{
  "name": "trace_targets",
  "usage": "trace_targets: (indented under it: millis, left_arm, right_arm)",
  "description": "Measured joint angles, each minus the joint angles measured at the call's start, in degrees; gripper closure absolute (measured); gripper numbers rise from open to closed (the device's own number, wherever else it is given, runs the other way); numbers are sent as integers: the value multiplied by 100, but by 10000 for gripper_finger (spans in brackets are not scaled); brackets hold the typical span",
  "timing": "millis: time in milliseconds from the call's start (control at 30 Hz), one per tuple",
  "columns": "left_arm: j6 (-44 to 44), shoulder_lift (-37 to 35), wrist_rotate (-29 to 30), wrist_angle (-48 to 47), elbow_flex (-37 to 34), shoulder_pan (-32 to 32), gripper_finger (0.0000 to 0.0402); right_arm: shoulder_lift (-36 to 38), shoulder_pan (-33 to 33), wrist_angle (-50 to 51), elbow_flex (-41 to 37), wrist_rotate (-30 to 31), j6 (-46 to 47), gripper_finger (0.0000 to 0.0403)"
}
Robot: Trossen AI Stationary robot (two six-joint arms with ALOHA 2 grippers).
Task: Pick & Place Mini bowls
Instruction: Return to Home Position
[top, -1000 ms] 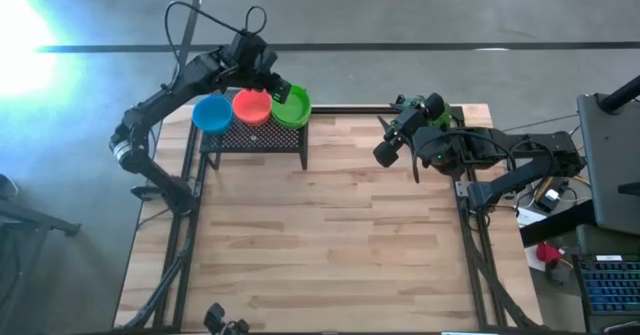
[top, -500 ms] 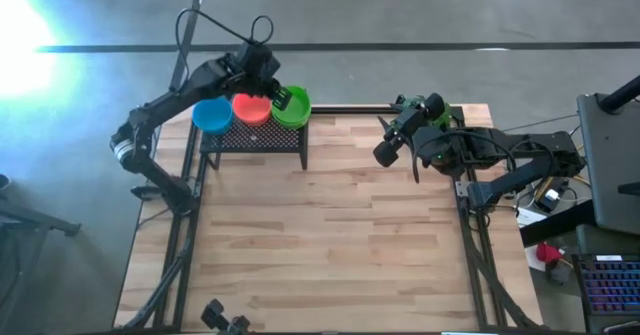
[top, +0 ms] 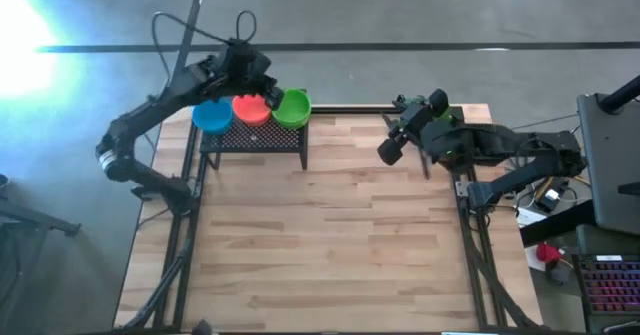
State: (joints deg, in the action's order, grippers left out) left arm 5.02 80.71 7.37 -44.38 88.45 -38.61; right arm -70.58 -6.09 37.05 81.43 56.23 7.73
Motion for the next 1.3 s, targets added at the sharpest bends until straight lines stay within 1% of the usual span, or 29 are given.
trace_targets:
  millis: [67,167,367,400,467,600,700,833,1067,1300]
  left_arm:
    - [-107,-267,-42,-22,2,189,401]
    - [-259,-716,-58,-60,-71,603,401]
    - [-467,-1417,-44,-59,-81,1874,401]
    - [-486,-1502,-19,-57,-92,2104,401]
    - [-498,-1656,122,-55,-139,2498,401]
    - [-509,-1951,628,47,-374,3126,401]
    - [-417,-2203,980,231,-666,3413,401]
    - [-337,-2646,1077,561,-1186,3597,401]
    - [-109,-3605,1070,1348,-2275,3600,401]
    - [46,-4430,1043,1446,-2888,3600,401]
  right_arm:
    - [80,0,0,122,-295,-147,241]
    - [201,0,-13,316,-960,-166,278]
    - [501,0,37,454,-2130,-263,373]
    - [566,1,44,453,-2323,-291,384]
    - [703,0,56,443,-2628,-301,390]
    - [1002,0,288,433,-3298,-143,394]
    - [1255,0,482,366,-3896,101,394]
    - [1581,-2,460,157,-4482,266,394]
    - [1997,-2,388,-260,-4566,277,394]
    - [2419,-2,-222,-999,-4582,262,394]
